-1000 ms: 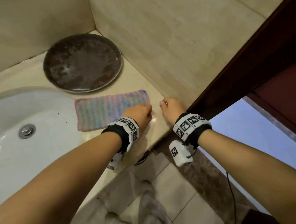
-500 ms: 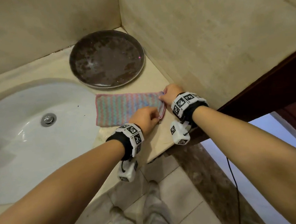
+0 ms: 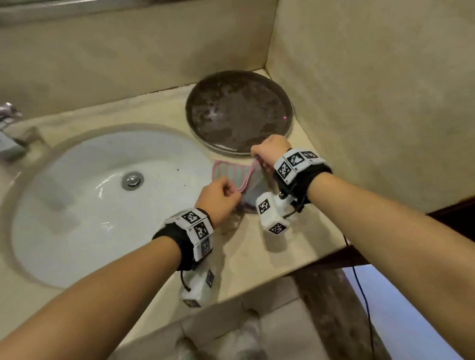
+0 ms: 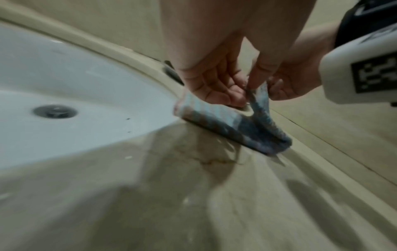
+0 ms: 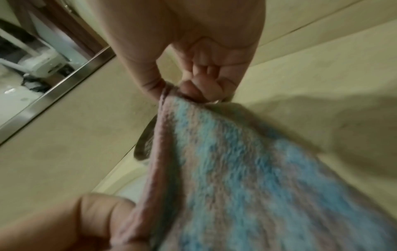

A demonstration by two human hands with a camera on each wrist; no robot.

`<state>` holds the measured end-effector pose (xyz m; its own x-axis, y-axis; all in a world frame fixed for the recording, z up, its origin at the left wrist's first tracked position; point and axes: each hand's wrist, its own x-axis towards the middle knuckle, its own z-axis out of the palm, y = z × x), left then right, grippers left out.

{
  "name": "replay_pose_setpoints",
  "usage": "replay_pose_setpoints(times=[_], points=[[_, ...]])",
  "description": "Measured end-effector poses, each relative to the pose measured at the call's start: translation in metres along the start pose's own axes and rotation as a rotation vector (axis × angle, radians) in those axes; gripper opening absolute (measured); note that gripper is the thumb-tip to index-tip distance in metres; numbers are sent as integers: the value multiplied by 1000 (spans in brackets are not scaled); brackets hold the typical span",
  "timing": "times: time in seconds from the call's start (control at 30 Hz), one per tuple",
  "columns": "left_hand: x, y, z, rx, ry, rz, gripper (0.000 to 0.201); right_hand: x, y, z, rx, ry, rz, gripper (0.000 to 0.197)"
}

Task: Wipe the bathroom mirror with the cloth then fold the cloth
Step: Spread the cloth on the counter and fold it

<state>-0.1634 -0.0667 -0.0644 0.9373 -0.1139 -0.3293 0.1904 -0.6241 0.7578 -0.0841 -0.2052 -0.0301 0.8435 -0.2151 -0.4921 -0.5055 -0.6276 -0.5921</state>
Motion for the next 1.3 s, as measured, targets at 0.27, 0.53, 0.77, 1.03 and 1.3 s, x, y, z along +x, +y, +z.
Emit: replay_pose_setpoints(times=[0.27, 0.53, 0.77, 1.03, 1.3], points=[[-5, -56, -27, -117, 35, -245, 20, 1, -29, 68, 10, -47, -95, 18], [8, -47, -29, -68, -33, -335, 38, 6, -5, 40, 66, 81, -66, 29], [31, -24, -13, -83, -10, -348, 42, -3, 57, 12, 145, -33, 204, 30], [31, -28, -13, -25, 99, -335, 40, -15, 48, 41, 154, -94, 212, 34], [19, -35, -59, -67, 122, -307, 37, -29, -6, 33, 10, -170, 200, 43]])
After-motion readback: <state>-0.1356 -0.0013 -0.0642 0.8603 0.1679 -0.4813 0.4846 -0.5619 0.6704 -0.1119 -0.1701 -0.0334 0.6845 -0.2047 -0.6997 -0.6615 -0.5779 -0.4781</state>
